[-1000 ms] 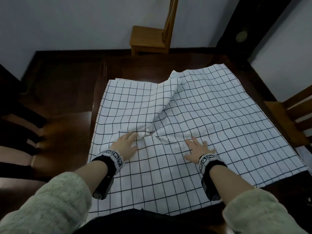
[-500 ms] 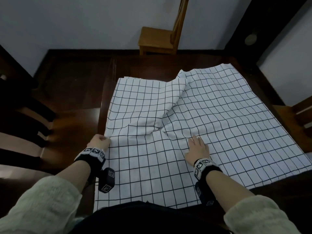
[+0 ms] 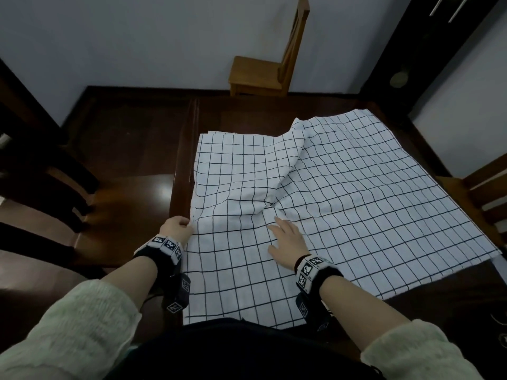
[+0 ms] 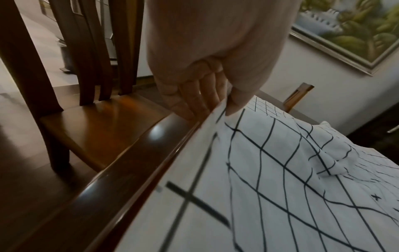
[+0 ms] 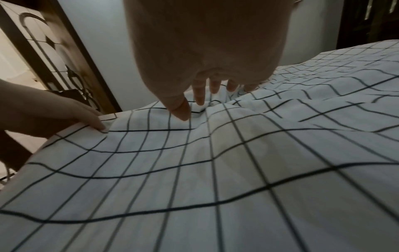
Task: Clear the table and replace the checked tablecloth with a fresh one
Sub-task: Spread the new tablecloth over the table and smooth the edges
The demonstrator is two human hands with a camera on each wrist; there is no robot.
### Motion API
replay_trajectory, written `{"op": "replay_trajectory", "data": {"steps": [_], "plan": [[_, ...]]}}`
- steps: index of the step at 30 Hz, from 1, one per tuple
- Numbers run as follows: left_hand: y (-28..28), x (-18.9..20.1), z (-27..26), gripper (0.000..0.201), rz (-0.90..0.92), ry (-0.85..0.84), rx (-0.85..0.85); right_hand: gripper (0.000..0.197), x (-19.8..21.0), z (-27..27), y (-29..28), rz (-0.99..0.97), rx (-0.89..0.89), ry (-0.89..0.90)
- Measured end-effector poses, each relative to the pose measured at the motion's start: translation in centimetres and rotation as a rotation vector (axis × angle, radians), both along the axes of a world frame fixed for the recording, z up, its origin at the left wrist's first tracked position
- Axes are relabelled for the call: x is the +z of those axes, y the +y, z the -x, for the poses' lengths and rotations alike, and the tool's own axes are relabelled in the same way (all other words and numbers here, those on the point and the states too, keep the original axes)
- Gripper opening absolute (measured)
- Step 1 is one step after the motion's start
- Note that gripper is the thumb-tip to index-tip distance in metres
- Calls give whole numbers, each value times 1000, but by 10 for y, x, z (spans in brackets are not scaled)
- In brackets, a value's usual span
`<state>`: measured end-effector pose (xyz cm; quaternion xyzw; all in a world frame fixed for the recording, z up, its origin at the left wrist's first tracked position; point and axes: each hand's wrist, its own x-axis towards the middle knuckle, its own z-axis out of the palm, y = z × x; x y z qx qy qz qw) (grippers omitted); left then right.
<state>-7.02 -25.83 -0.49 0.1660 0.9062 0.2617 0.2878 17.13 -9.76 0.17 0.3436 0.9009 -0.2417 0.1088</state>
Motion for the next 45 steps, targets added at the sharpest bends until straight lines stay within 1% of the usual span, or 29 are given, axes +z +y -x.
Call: {"op": "replay_trajectory", "data": {"steps": [2,4,6,9,11,13,15,17,19,20,22,26,29,33,36,38,41,43,45], "plan": [[-4,6,-5,33,-41,-18,-13,55,3,5,-15,22,31,30],[-9,11,-9,36,-119,-77,1,53,5,11,-28,51,57,50],[-16,15,-10,35,-192,-150,53,51,6,16,-42,78,96,53],[-29,14,-9,18,-287,-291,164,51,1,19,-58,114,131,57],[-37,13,-8,19,-344,-386,262,54,-5,16,-68,147,161,24],[-43,15,-8,23,-382,-490,330,60,-12,8,-77,168,232,-53],[-50,17,-11,27,-351,-615,309,65,-19,-4,-85,166,295,-116],[-59,15,-16,34,-216,-682,225,66,-26,-15,-93,161,295,-131],[-66,9,-24,33,-29,-657,69,66,-31,-20,-100,142,270,-117],[-70,6,-30,28,30,-618,-2,66,-34,-21,-104,129,257,-111],[-74,2,-41,21,62,-547,-78,64,-37,-21,-109,111,231,-110],[-79,1,-43,25,18,-368,-207,59,-31,-18,-116,139,167,-121],[-79,11,-41,26,-53,-337,-250,55,-17,-11,-121,179,85,-79],[-72,22,-51,36,-195,-284,-325,54,10,11,-123,264,-103,120],[-67,24,-61,32,-270,-179,-423,52,25,30,-120,305,-204,298],[-65,23,-67,32,-320,-103,-474,51,33,40,-117,342,-261,365],[-65,26,-71,29,-357,-20,-604,51,45,52,-111,375,-305,384],[-65,31,-75,31,-323,5,-720,52,50,57,-108,373,-314,377],[-65,38,-80,32,-272,16,-803,54,54,61,-104,373,-337,333]]}}
